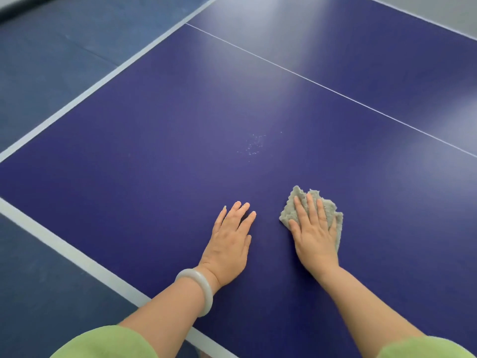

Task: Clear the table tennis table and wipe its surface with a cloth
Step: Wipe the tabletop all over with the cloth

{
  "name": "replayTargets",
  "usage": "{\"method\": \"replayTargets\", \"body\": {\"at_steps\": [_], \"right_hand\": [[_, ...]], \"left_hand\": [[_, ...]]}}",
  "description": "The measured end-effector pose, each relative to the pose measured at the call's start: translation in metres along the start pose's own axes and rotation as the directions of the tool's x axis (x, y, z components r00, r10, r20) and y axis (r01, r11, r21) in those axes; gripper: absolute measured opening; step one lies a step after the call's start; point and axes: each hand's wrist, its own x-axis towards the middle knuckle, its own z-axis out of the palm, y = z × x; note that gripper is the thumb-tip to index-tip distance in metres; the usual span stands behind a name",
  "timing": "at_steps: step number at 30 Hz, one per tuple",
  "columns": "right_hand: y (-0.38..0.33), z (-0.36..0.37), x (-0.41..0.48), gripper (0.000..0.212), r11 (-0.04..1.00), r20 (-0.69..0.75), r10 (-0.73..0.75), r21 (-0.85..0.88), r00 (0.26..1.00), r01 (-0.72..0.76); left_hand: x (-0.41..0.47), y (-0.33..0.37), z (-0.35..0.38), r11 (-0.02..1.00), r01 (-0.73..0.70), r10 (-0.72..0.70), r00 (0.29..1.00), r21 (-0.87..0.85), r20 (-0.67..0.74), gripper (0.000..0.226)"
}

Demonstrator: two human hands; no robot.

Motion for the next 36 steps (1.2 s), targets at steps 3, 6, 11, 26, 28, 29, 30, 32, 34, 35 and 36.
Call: {"method": "replayTargets", "body": {"at_steps": [3, 6, 11, 26, 28, 29, 30, 32, 34, 35, 36], "right_hand": [[0.012, 0.001, -0.012, 0.057, 0.984, -0.014, 0.169, 0.05, 0.985, -0.168], [-0.011, 0.016, -0.059, 0.057, 0.97, -0.095, 0.239, 0.062, 0.967, -0.233], [-0.078, 0.038, -0.089, 0.063, 0.999, -0.068, -0.028, 0.03, 0.997, 0.031], [-0.072, 0.003, 0.041, 0.06, 0.997, -0.066, 0.049, 0.06, 0.997, -0.045], [-0.089, 0.013, 0.024, 0.06, 0.945, -0.013, -0.325, 0.019, 0.946, 0.326], [-0.087, 0.014, 0.024, 0.06, 0.897, 0.01, -0.441, 0.005, 0.897, 0.441], [-0.078, 0.01, 0.032, 0.06, 0.885, 0.01, -0.465, -0.005, 0.885, 0.466], [-0.052, 0.0, 0.057, 0.059, 0.96, -0.045, -0.28, -0.042, 0.959, 0.278], [-0.037, -0.011, 0.082, 0.058, 0.999, -0.065, 0.036, 0.013, 0.997, -0.036], [-0.037, -0.013, 0.09, 0.058, 0.991, -0.055, 0.13, 0.048, 0.99, -0.127], [-0.041, -0.013, 0.094, 0.059, 0.984, -0.055, 0.17, 0.061, 0.984, -0.166]], "left_hand": [[-0.001, -0.023, -0.021, 0.997, 0.038, -0.049, 0.982, -0.063, -0.181, 0.05], [0.009, -0.058, -0.036, 0.95, 0.311, -0.305, 0.934, 0.001, -0.188, 0.058], [0.026, -0.078, -0.032, 0.843, 0.515, -0.494, 0.855, 0.156, -0.155, 0.068], [0.03, -0.076, -0.027, 0.8, 0.55, -0.525, 0.835, 0.239, -0.162, 0.067], [0.03, -0.076, -0.027, 0.801, 0.553, -0.527, 0.833, 0.23, -0.168, 0.06], [0.03, -0.076, -0.028, 0.802, 0.555, -0.529, 0.832, 0.223, -0.169, 0.06], [0.03, -0.076, -0.028, 0.803, 0.554, -0.53, 0.832, 0.22, -0.163, 0.063], [0.03, -0.077, -0.03, 0.808, 0.546, -0.52, 0.837, 0.22, -0.17, 0.068], [0.03, -0.076, -0.032, 0.806, 0.548, -0.522, 0.837, 0.223, -0.165, 0.068], [0.03, -0.076, -0.033, 0.804, 0.55, -0.529, 0.835, 0.228, -0.148, 0.067], [0.03, -0.076, -0.033, 0.801, 0.548, -0.531, 0.836, 0.242, -0.139, 0.065]]}}
